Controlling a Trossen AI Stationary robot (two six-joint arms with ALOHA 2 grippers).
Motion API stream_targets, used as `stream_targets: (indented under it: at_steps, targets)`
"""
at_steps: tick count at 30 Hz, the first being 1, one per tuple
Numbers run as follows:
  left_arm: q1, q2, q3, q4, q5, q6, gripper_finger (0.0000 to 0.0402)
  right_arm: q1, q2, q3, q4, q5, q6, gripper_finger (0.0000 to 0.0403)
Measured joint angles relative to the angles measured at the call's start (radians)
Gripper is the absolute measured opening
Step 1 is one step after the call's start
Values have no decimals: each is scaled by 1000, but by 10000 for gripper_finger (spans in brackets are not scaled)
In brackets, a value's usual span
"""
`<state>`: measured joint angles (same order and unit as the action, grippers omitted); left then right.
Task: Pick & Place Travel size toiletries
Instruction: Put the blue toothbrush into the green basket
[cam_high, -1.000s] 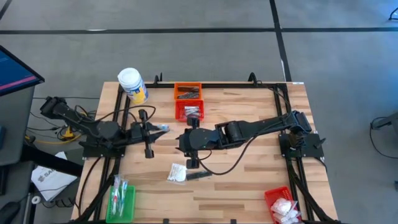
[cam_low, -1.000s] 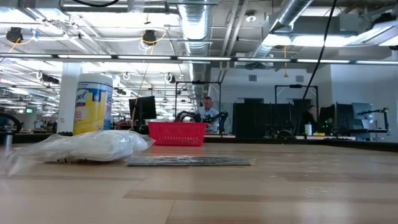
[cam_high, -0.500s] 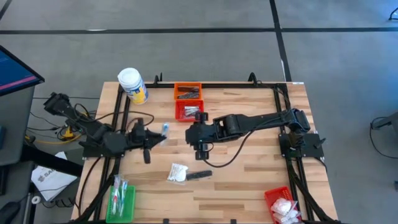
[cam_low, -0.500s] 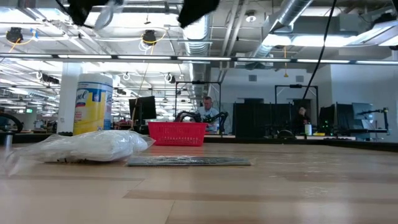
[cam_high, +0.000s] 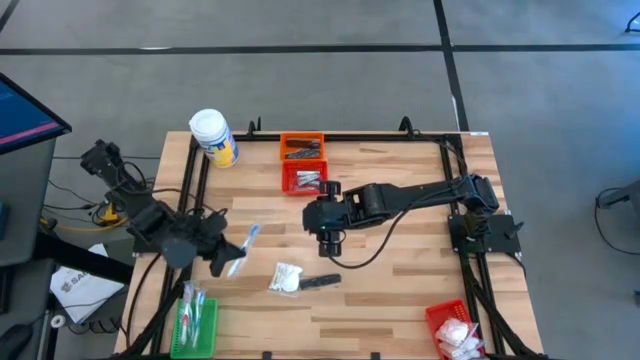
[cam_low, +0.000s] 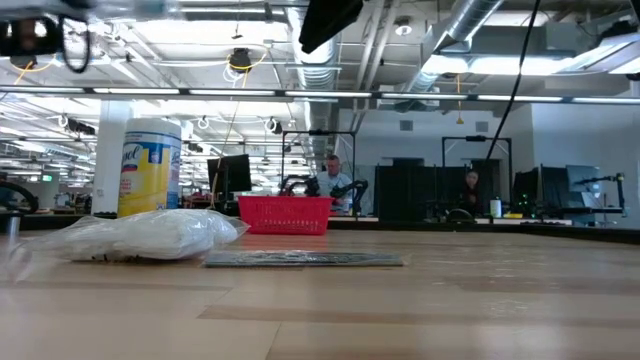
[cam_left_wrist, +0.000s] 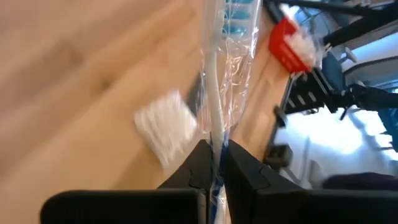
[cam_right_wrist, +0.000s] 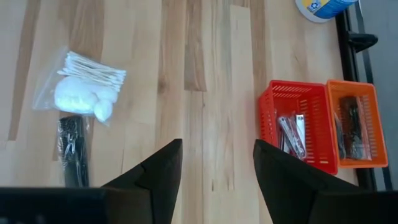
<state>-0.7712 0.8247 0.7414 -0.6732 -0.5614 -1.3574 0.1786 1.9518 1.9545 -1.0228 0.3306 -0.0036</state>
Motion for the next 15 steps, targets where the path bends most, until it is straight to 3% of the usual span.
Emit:
stream_targets:
  at_steps: [7, 15]
  targets:
    - [-207, 46, 0, -22, -25, -347, 12, 4, 0, 0, -34, 0, 2, 188]
    - [-386, 235, 76, -26, -59, -681, 12, -5, 0, 0, -54, 6, -14, 185]
